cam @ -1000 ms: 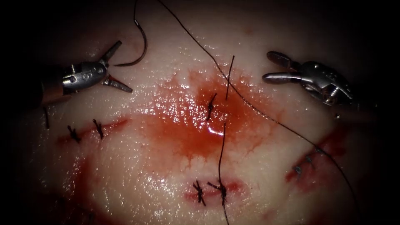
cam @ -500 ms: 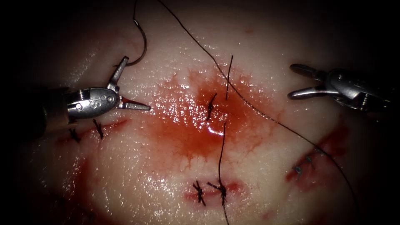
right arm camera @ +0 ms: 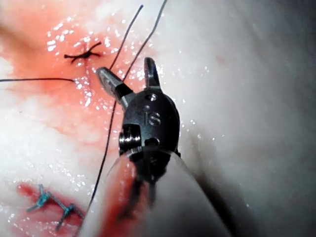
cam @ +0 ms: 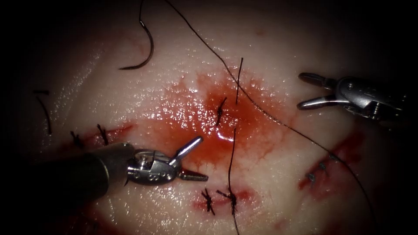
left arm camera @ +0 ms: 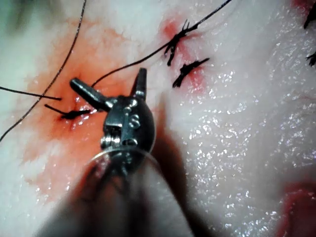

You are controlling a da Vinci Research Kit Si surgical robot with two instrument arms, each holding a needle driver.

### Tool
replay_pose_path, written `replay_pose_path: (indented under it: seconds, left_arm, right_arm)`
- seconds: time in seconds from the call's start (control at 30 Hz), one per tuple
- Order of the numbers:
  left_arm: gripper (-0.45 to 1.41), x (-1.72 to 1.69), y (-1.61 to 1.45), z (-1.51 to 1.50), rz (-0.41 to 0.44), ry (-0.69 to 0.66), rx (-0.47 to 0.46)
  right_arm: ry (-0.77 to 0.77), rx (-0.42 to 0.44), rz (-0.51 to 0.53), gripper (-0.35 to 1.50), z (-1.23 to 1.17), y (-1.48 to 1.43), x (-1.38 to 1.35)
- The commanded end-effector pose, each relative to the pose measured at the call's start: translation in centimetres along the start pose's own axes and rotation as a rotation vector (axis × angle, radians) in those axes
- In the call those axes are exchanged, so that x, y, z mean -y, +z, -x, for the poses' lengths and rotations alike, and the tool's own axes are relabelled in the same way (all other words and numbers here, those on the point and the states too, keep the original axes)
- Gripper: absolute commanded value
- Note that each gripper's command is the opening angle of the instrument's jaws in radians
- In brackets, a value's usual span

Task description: Wound Closure

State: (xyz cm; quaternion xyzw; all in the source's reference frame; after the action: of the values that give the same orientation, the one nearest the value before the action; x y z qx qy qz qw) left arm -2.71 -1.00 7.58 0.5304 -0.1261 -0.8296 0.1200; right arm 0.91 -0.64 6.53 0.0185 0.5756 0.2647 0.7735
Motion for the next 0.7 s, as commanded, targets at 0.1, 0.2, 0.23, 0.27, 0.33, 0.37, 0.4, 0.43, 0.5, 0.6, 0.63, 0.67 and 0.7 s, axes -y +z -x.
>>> replay_pose_path:
  seconds: [0.1,0.2,0.23,0.27,0.33,0.37,0.4,0.43,0.5,0.6,0.63,0.67,0.7]
  left_arm:
    - [0.99,-0.23,0.23,0.02,0.042,0.071,0.009]
    - [0.99,-0.36,0.28,0.01,0.081,0.099,0.013]
    - [0.99,-0.4,0.3,0.01,0.089,0.11,0.014]
    - [0.99,-0.44,0.31,0.0,0.094,0.114,0.016]
    - [0.96,-0.53,0.34,-0.04,0.103,0.131,0.015]
    - [0.96,-0.57,0.35,-0.05,0.109,0.135,0.016]
    - [0.96,-0.62,0.37,-0.07,0.115,0.14,0.008]
    - [0.96,-0.68,0.39,-0.1,0.128,0.147,-0.002]
    - [0.94,-0.76,0.42,-0.15,0.138,0.157,-0.005]
    - [0.94,-0.88,0.49,-0.22,0.151,0.178,-0.028]
    - [0.93,-0.91,0.52,-0.24,0.152,0.171,-0.031]
    - [0.93,-0.94,0.55,-0.26,0.154,0.172,-0.035]
    - [0.93,-0.99,0.59,-0.29,0.158,0.175,-0.043]
  right_arm:
    - [-0.005,-0.004,0.001,1.4,0.04,0.09,0.02]
    - [-0.004,-0.007,0.003,1.41,0.04,0.1,0.02]
    - [-0.004,-0.007,0.004,1.41,0.04,0.1,0.02]
    - [-0.004,-0.006,0.004,1.41,0.04,0.1,0.02]
    - [-0.004,-0.009,0.006,1.41,0.05,0.11,0.02]
    - [-0.004,-0.009,0.006,1.41,0.05,0.11,0.02]
    - [-0.004,-0.009,0.006,1.41,0.05,0.11,0.02]
    - [-0.005,-0.009,0.007,1.41,0.05,0.12,0.01]
    - [-0.005,-0.009,0.007,1.41,0.06,0.12,0.01]
    - [-0.007,-0.009,0.009,1.41,0.09,0.13,0.01]
    - [-0.008,-0.009,0.01,1.43,0.09,0.14,0.01]
    - [-0.009,-0.01,0.01,1.43,0.1,0.15,0.02]
    - [-0.011,-0.013,0.013,1.43,0.12,0.17,0.03]
